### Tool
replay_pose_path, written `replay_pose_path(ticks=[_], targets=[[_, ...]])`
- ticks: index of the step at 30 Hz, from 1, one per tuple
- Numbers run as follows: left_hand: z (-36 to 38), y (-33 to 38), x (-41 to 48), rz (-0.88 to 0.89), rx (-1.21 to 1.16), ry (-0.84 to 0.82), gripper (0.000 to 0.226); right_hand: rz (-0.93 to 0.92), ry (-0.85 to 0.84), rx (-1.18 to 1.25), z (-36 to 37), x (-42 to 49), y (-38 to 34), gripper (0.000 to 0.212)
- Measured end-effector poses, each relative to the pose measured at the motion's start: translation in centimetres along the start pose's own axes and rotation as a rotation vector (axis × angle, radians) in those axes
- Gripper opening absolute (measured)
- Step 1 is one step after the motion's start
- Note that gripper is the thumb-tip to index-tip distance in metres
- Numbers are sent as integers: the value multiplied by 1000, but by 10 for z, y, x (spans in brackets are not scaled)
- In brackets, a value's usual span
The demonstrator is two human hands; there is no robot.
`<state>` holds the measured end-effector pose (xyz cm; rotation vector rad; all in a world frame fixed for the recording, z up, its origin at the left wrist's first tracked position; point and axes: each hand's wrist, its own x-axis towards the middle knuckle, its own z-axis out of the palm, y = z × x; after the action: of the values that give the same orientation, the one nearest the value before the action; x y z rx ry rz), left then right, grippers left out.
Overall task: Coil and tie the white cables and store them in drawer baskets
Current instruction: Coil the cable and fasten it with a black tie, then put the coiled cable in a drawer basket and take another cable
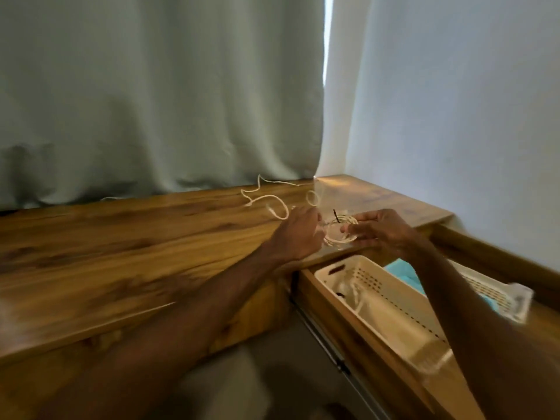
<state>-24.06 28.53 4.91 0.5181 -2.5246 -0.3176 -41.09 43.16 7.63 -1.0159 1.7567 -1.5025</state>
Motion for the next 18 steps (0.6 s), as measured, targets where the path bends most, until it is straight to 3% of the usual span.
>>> replay_pose_path(ticks=[4,10,14,18], targets=[[42,43,11,100,124,-50,32,71,133,-47,-83,-27,34,34],[72,66,33,30,270,-188,39,312,468,113,-143,-31,103,38],[87,65,39,-35,343,-297,46,418,489,137,-140,-17,135,41],[96,62,43,-6,445,-290,48,459,486,119,-135,3,154,41]])
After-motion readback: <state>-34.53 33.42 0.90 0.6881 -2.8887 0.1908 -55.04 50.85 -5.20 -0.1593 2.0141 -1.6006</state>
